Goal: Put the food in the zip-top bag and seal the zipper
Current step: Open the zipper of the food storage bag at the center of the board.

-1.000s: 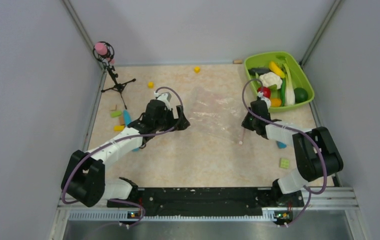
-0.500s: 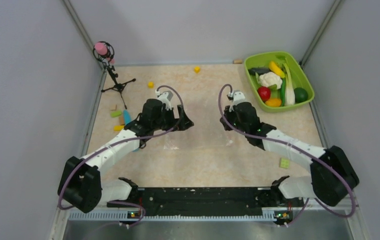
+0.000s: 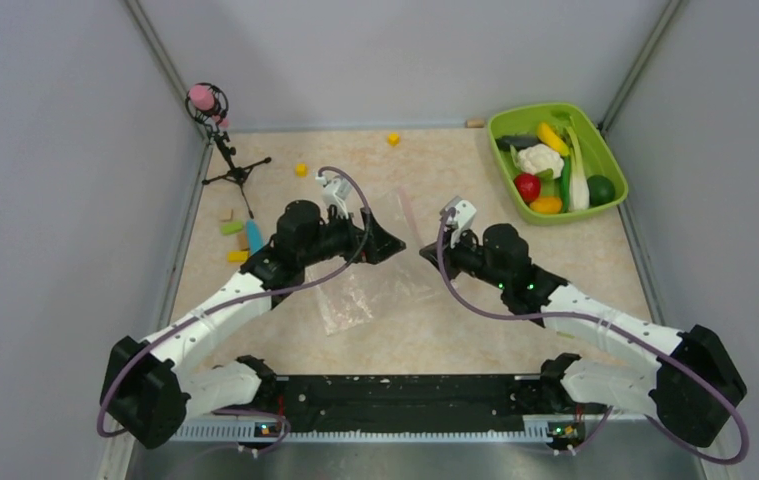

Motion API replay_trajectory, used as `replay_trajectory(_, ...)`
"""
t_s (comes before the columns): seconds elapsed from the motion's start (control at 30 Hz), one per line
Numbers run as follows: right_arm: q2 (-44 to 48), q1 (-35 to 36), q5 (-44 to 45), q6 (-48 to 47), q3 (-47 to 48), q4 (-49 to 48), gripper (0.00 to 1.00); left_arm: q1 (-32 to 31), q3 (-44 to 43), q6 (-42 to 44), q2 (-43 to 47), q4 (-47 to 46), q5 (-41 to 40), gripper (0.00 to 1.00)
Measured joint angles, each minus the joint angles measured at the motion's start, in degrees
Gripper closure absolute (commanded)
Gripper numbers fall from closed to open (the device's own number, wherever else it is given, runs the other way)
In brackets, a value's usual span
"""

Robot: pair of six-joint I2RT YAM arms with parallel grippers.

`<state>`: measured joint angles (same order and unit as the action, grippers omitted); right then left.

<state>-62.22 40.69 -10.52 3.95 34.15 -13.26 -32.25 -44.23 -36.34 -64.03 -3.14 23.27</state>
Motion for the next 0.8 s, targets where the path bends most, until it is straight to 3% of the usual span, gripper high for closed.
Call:
replay_trajectory(0.23,-1.2,4.55,2.78,-1.9,0.52,1.05,1.0,-4.92,-5.4,-1.27,-5.4,4.07,-8.2,0.04)
replay_trajectory(0.37,-2.78,6.88,6.36,-2.54,1.75,2.25,1.0,-6.49,-7.61,-1.99,-7.37,5.2,-12.9,0.19)
replay_trajectory(0.63,-3.32,9.29,9.29,-2.93,2.73,3.04,1.0,-7.65,-9.97,-2.12,-11.21,9.09,-18.03,0.35)
replay_trajectory(0.7,-3.41,9.55,9.44,-3.19,2.73,3.17,1.0,-7.91,-9.99,-2.23,-11.63,9.6,-18.49,0.45)
replay_trajectory(0.8,-4.0,10.08,10.08,-4.0,2.73,3.37,1.0,-8.44,-10.29,-2.47,-12.13,9.73,-18.43,0.72)
